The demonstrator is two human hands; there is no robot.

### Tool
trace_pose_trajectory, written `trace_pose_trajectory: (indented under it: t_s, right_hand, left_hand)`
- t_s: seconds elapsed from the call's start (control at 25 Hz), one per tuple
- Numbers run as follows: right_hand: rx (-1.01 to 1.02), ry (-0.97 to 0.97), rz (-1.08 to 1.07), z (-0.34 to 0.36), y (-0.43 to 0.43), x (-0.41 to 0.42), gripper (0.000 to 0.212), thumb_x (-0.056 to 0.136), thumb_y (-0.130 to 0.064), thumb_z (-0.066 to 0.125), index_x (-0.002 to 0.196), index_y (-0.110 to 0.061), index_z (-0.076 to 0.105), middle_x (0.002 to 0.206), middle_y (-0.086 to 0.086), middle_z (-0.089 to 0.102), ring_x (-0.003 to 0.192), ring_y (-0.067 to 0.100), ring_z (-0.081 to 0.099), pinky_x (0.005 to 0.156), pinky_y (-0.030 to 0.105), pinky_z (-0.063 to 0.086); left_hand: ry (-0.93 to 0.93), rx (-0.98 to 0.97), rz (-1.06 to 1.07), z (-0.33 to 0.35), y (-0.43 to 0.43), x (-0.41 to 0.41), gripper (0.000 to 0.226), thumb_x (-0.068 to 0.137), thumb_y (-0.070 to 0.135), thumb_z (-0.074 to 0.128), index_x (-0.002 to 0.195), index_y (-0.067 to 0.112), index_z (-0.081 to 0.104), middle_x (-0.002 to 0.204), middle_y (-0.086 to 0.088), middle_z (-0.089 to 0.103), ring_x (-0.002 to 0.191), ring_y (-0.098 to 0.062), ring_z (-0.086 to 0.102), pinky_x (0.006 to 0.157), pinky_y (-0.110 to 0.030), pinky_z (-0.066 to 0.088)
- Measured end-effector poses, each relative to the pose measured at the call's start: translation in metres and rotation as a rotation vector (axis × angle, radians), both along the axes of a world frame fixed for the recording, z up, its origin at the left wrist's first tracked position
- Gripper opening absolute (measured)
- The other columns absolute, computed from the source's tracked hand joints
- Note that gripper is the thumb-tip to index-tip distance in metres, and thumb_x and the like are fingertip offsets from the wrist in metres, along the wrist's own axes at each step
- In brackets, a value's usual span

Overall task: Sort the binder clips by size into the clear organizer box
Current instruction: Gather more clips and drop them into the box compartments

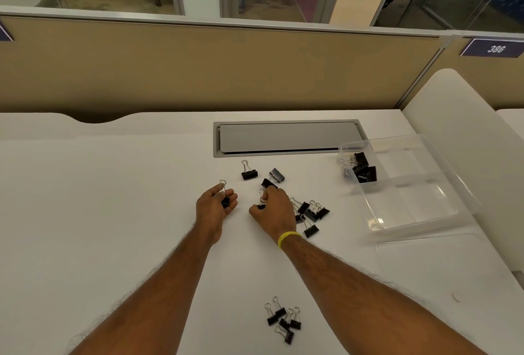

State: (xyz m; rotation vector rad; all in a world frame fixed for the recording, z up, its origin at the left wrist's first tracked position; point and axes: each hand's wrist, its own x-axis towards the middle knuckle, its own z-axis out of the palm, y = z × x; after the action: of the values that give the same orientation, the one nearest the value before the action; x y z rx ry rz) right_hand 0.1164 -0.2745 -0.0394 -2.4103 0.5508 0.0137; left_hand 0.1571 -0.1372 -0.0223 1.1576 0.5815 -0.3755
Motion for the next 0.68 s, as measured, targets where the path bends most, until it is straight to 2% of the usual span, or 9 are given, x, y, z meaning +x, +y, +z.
trace_pose_trajectory:
  t_s: [0.2,0.36,0.44,0.56,0.68]
  right_hand:
    - [0.199,-0.200,-0.005,0.001,0.002,-0.007,0.023,0.073,-0.031,0.070,0.085,-0.019,0.055,0.087,-0.003,0.056,0.079,0.012,0.054,0.069,0.029,0.050]
    - [0.243,-0.294,0.094,0.006,0.012,-0.006,0.019,0.077,-0.027,0.070,0.088,-0.019,0.057,0.088,-0.005,0.056,0.083,0.009,0.054,0.072,0.025,0.049]
    - [0.176,-0.297,0.180,0.009,0.015,-0.005,0.019,0.079,-0.029,0.068,0.093,-0.020,0.059,0.092,-0.006,0.056,0.086,0.011,0.054,0.075,0.025,0.049]
    - [-0.007,-0.316,0.339,0.014,0.018,-0.006,0.019,0.081,-0.029,0.065,0.096,-0.018,0.062,0.094,-0.003,0.059,0.089,0.014,0.051,0.077,0.028,0.048]
    - [-0.125,-0.393,0.434,0.019,0.020,-0.006,0.017,0.079,-0.026,0.066,0.092,-0.016,0.065,0.089,-0.002,0.063,0.085,0.016,0.050,0.077,0.030,0.045]
  left_hand:
    - [0.018,0.000,-0.049,0.000,-0.015,-0.006,0.030,0.097,0.001,0.047,0.126,0.004,0.054,0.105,-0.015,0.066,0.095,-0.026,0.066,0.084,-0.036,0.055]
    - [0.014,-0.080,-0.126,0.013,-0.026,-0.015,0.021,0.097,0.013,0.048,0.099,0.005,0.067,0.088,-0.012,0.073,0.079,-0.021,0.070,0.070,-0.033,0.055]
    - [0.015,-0.135,-0.126,0.015,-0.028,-0.018,0.023,0.098,0.019,0.049,0.096,0.006,0.069,0.084,-0.009,0.075,0.082,-0.019,0.071,0.069,-0.030,0.054]
    - [0.039,-0.191,-0.123,0.011,-0.026,-0.019,0.028,0.098,0.027,0.051,0.106,0.007,0.068,0.098,-0.011,0.073,0.096,-0.022,0.068,0.074,-0.032,0.054]
    - [0.071,-0.300,-0.126,0.006,-0.024,-0.020,0.033,0.095,0.033,0.053,0.111,0.007,0.067,0.101,-0.013,0.071,0.098,-0.024,0.067,0.081,-0.035,0.053]
